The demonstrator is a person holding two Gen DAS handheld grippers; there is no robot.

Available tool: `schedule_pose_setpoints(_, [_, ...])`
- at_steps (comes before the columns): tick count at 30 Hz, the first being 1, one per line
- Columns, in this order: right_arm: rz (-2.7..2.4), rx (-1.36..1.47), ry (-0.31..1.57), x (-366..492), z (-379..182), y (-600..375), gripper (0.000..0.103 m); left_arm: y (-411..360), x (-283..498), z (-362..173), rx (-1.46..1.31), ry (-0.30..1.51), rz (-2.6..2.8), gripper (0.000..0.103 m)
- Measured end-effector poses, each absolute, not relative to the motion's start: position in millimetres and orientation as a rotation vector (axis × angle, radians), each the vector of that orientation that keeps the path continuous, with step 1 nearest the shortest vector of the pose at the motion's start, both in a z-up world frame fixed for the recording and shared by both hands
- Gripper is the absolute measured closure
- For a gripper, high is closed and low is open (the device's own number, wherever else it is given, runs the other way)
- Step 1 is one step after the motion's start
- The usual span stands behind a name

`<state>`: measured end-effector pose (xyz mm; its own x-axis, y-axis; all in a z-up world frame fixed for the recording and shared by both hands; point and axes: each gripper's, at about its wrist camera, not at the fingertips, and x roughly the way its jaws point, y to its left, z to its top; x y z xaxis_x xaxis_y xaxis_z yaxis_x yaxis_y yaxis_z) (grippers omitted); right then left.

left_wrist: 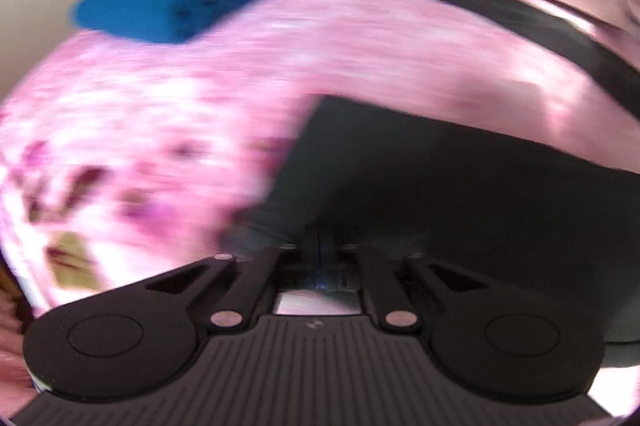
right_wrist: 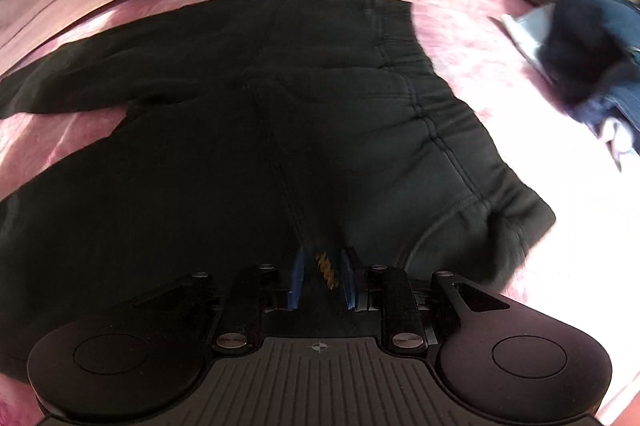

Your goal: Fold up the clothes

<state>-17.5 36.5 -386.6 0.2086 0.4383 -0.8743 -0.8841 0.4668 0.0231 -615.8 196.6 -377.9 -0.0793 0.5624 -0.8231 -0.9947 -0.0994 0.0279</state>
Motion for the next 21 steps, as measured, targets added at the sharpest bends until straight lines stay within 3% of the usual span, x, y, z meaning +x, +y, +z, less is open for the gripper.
schedule_pose_setpoints(2, [0.980, -0.559, 0.961, -26.1, -379.8, 36.3, 0.080, 201.1, -620.9, -367.0, -0.776, 0.757, 1.558, 0.101])
schedule_pose_setpoints(6, [1.019, -0.543, 0.943, -50.7, -371.8, 40.3, 0.080, 192.6, -612.3, -351.7, -0.823, 0.643, 1.432, 0.092])
schedule_pose_setpoints(10, [1.028, -0.609, 0.996, -68.7, -390.4, 41.2, 0.079, 187.1, -600.3, -376.0, -0.755, 0.796, 1.425, 0.093])
schedule_pose_setpoints(15, [0.953, -0.626, 1.000, -72.5, -384.9, 25.6, 0.079, 188.1, -605.3, -354.1, -0.798, 0.748, 1.494, 0.095])
schedule_pose_setpoints(21, [0.956, -0.563, 0.932, -70.7, -368.3, 29.9, 0.079, 187.5, -555.3, -355.3, -0.737, 0.778, 1.347, 0.088])
